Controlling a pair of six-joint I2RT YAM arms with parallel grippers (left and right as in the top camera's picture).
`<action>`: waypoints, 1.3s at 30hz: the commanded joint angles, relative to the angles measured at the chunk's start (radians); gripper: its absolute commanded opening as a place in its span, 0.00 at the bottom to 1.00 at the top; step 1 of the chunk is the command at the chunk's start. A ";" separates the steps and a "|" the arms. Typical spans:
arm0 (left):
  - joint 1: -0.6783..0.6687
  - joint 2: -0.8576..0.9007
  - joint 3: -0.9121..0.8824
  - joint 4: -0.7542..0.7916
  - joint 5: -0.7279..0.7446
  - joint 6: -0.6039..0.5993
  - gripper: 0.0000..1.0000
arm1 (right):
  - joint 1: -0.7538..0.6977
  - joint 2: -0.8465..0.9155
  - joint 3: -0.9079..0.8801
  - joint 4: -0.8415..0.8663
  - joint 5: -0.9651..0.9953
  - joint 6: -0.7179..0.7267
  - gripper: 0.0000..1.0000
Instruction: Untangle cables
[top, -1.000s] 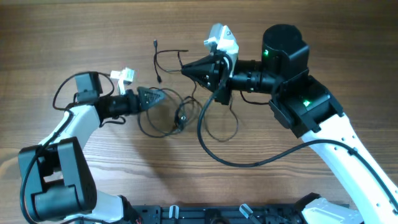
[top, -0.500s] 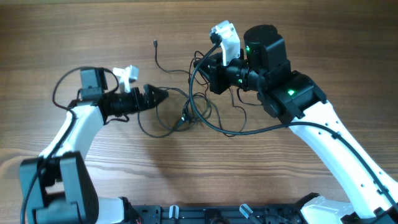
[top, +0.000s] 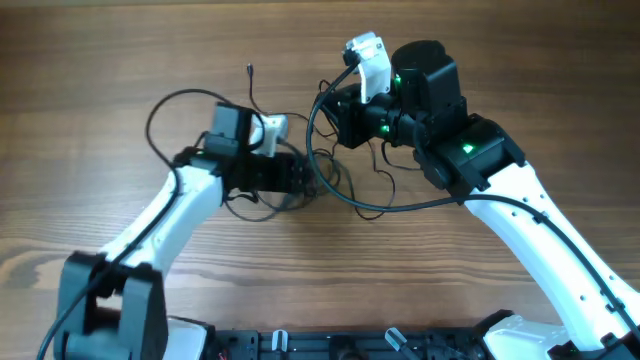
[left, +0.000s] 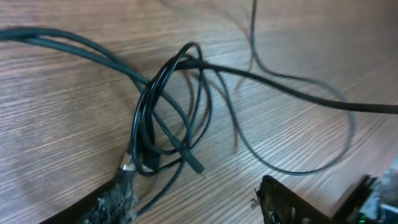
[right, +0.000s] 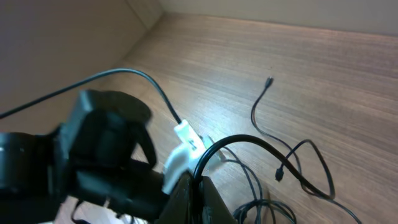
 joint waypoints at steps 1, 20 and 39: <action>-0.008 0.064 0.005 0.030 -0.092 0.040 0.60 | 0.001 0.003 0.004 -0.003 0.017 0.014 0.04; -0.112 0.154 -0.015 0.116 -0.201 0.002 0.45 | 0.001 0.003 0.004 0.001 0.018 0.015 0.04; -0.097 0.017 -0.013 0.113 -0.238 0.085 0.04 | -0.001 0.003 0.004 -0.031 0.025 0.040 0.05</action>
